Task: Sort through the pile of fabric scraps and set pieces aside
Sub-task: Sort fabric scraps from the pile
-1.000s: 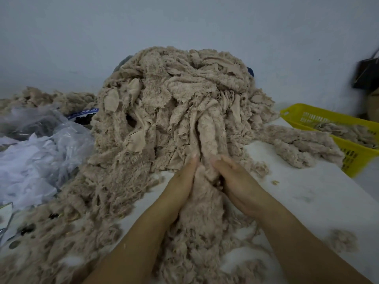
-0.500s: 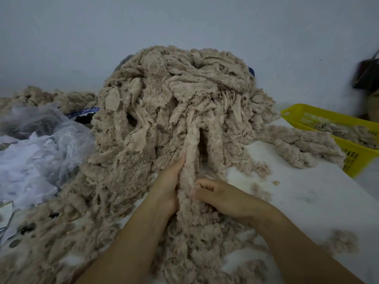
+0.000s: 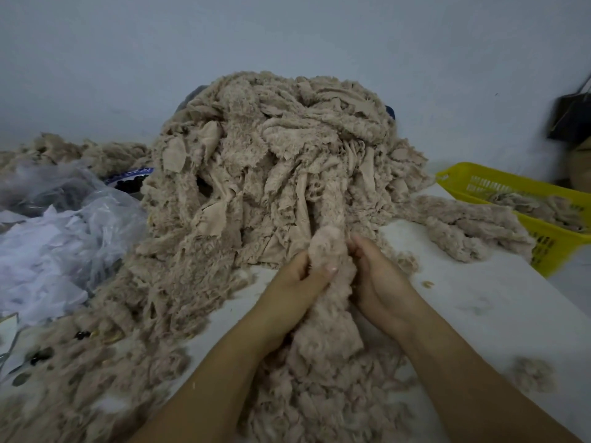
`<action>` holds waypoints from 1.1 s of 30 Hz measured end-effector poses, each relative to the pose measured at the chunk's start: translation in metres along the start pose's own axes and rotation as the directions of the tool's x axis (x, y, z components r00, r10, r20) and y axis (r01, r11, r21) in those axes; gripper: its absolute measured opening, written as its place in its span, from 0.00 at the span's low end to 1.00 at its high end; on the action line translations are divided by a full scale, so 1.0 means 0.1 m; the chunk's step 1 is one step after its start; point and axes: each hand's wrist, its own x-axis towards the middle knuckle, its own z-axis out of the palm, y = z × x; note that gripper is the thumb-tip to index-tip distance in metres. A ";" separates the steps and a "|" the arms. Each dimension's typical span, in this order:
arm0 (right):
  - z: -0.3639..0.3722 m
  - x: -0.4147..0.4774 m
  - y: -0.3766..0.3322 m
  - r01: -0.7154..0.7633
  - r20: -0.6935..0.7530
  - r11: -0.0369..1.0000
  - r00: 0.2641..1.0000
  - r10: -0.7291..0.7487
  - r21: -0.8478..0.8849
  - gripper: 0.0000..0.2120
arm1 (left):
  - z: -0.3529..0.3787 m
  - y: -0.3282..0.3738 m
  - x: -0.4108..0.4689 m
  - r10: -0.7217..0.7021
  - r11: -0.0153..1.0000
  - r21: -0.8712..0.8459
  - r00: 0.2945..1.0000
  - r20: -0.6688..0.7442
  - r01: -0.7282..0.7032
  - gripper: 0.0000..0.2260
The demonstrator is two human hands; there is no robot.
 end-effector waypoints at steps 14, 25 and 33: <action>0.02 -0.02 0.10 0.268 0.054 0.677 0.946 -0.320 -0.685 0.14 | -0.10 0.06 0.04 -0.156 0.857 -0.499 0.988 -0.012 0.129 0.11; -0.15 0.06 0.00 0.203 -0.084 0.475 0.853 -0.516 -0.856 0.19 | -0.30 0.07 0.09 -0.020 0.599 -0.791 0.990 0.138 0.122 0.11; -0.19 0.08 0.00 0.222 -0.254 0.724 0.837 -0.485 -0.653 0.19 | -0.29 0.03 0.13 -0.050 0.967 -0.253 0.942 -0.330 -0.037 0.17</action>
